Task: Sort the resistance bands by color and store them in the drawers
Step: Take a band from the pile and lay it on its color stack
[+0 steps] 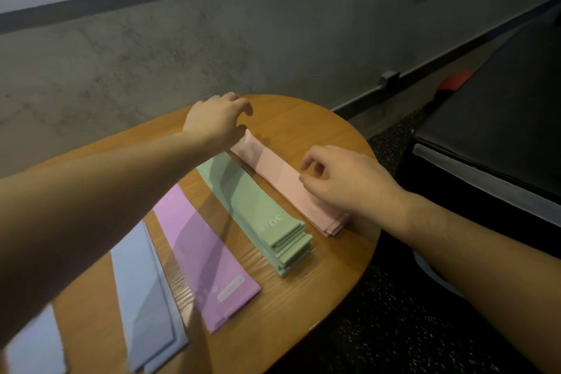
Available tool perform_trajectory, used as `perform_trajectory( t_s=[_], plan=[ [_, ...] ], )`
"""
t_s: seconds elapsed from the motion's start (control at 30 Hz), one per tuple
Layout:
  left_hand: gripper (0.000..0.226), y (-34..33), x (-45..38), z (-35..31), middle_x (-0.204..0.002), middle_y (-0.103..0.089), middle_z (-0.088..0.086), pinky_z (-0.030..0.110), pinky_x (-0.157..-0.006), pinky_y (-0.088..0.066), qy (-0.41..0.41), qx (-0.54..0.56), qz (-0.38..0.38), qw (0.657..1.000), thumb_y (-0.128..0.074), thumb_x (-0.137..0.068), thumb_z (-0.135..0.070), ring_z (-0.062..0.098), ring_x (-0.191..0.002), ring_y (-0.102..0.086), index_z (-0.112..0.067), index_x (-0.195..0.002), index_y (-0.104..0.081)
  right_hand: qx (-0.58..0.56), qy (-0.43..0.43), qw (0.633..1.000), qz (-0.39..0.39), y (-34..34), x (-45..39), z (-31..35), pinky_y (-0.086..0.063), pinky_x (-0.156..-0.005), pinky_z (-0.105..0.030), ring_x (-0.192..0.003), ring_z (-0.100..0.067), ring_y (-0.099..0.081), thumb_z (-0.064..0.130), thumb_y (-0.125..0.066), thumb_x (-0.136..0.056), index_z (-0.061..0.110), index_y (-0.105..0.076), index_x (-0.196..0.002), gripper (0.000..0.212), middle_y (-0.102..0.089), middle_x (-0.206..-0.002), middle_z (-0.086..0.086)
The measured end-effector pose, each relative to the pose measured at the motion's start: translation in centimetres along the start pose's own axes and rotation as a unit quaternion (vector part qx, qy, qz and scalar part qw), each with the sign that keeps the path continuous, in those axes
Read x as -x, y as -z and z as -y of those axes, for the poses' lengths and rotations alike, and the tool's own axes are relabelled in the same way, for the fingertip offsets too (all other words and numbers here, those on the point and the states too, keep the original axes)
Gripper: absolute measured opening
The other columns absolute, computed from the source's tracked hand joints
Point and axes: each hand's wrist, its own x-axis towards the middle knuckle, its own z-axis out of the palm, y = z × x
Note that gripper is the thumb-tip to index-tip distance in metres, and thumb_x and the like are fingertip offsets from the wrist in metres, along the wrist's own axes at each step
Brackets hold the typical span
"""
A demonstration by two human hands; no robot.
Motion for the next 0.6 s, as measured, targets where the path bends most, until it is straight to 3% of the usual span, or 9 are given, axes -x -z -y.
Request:
perform_trajectory(
  t_s=[0.1, 0.27, 0.43, 0.6],
  plan=[
    [0.032, 1.8, 3.4, 0.6, -0.127, -0.060, 0.000, 0.039, -0.087, -0.048, -0.015, 0.037, -0.037, 0.999, -0.060, -0.096, -0.039, 0.026, -0.110, -0.058, -0.028, -0.126, -0.060, -0.020, 0.039, 0.999, -0.019, 0.4, 0.3, 2.1, -0.048, -0.065, -0.023, -0.084, 0.001, -0.055, 0.049, -0.052, -0.097, 0.044, -0.055, -0.105, 0.009, -0.057, -0.101, 0.018],
    [0.027, 3.4, 11.1, 2.7, -0.115, -0.065, 0.000, 0.039, -0.082, -0.047, -0.011, 0.089, -0.066, 0.994, -0.057, -0.093, -0.036, 0.029, -0.100, -0.061, -0.025, -0.116, -0.065, -0.056, 0.095, 0.994, -0.014, 0.0, 1.4, 6.7, -0.053, -0.075, -0.031, -0.088, -0.006, -0.059, 0.042, -0.056, -0.096, 0.037, -0.063, -0.107, 0.014, -0.062, -0.100, 0.014],
    [0.045, 3.5, 20.3, 6.4, -0.110, -0.066, 0.000, 0.044, -0.082, -0.051, 0.035, 0.121, -0.049, 0.991, -0.040, -0.085, -0.048, 0.028, -0.101, -0.061, -0.024, -0.113, -0.067, -0.086, 0.155, 0.984, -0.005, -1.9, 2.9, 12.7, -0.050, -0.076, -0.029, -0.085, -0.008, -0.060, 0.034, -0.059, -0.094, 0.031, -0.069, -0.105, 0.015, -0.067, -0.096, 0.012],
    [0.044, 2.3, 30.0, 10.9, -0.107, -0.067, -0.003, 0.037, -0.083, -0.049, 0.125, 0.171, -0.051, 0.976, -0.042, -0.084, -0.049, 0.023, -0.098, -0.061, -0.024, -0.109, -0.068, -0.105, 0.210, 0.971, 0.033, -5.1, 4.1, 18.3, -0.049, -0.075, -0.029, -0.080, -0.007, -0.058, 0.030, -0.061, -0.093, 0.028, -0.068, -0.102, 0.012, -0.064, -0.088, 0.014]
  ],
)
